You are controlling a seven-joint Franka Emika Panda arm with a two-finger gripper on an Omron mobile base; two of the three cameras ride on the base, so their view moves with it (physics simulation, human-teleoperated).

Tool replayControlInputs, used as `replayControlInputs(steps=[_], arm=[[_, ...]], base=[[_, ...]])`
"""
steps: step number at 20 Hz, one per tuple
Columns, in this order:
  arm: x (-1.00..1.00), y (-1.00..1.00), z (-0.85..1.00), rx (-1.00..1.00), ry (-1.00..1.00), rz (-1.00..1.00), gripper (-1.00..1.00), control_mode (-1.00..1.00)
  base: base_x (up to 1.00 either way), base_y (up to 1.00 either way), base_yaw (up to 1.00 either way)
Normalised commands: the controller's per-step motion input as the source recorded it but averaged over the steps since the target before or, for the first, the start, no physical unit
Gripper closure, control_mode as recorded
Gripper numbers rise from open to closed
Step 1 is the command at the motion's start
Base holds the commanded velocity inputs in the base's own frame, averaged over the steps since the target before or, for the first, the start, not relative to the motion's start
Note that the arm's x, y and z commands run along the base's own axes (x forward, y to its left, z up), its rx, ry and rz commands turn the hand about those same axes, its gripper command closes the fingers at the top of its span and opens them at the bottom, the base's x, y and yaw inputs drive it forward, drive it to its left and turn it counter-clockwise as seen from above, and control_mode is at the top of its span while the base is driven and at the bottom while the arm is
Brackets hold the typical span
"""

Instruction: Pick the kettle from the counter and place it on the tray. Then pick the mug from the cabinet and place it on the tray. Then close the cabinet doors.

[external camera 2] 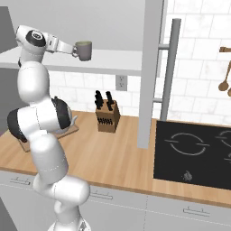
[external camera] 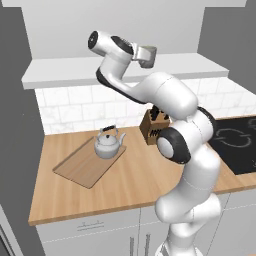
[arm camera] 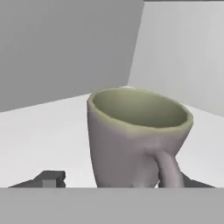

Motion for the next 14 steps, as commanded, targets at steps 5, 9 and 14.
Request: replayControlInputs(steps=[5,9,14], arm=[[0.00,-0.19,-0.01,0.00,-0.05,0.00,1.00,-1.00],[-0.10,-0.41,-0.03,0.00,-0.05,0.00,1.00,-1.00],[-0.05,-0.06,-0.01,-0.01,-0.01,0.00,1.00,-1.00]], base=[[0.00,0.00,0.00],[0.00,0.00,0.00],[0.00,0.00,0.00]])
